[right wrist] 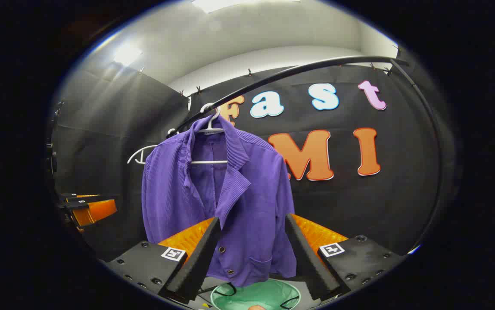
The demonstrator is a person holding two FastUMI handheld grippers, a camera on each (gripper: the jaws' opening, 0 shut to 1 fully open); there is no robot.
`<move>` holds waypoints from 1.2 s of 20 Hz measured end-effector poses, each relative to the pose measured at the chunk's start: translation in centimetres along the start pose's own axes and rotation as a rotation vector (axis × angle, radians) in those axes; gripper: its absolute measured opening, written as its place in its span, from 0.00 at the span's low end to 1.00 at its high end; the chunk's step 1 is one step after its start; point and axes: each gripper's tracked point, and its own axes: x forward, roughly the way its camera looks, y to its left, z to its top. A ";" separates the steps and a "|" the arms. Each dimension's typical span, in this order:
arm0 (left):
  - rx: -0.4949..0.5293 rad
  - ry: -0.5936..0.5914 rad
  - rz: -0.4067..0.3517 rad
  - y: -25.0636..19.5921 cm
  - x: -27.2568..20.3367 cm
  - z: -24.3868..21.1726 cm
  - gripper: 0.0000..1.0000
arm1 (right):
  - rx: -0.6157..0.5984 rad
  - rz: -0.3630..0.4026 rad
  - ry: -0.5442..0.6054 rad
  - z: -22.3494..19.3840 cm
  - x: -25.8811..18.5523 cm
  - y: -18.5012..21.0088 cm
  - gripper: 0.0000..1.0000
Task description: Grasp the clothes on the hanger with both hands and then place them into the laundry hamper below.
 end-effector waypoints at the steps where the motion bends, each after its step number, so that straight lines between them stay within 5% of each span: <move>1: -0.006 -0.003 -0.025 -0.5 0.4 0.0 0.92 | -0.008 -0.026 -0.003 0.2 -0.2 -0.4 0.88; 2: -0.014 -0.001 -0.055 -1.2 1.0 0.0 0.92 | -0.011 -0.052 0.001 0.2 -0.3 -0.8 1.00; 5: -0.043 0.012 -0.146 -3.2 2.8 -0.3 0.95 | -0.005 -0.126 0.017 0.0 -0.9 -2.2 0.98; 13: -0.102 0.026 -0.220 -5.6 2.5 -0.6 0.92 | 0.018 -0.194 0.024 0.1 -3.1 -4.4 0.97; 22: -0.074 -0.004 -0.164 -4.2 0.5 0.8 0.92 | 0.010 -0.165 0.014 0.4 -4.1 -3.9 0.97; 23: -0.067 -0.006 -0.156 -4.1 0.6 0.8 0.92 | 0.009 -0.155 0.017 0.4 -3.9 -3.6 0.89; 24: -0.063 -0.008 -0.151 -4.1 0.7 0.9 0.92 | 0.010 -0.140 0.019 0.2 -3.4 -3.1 0.97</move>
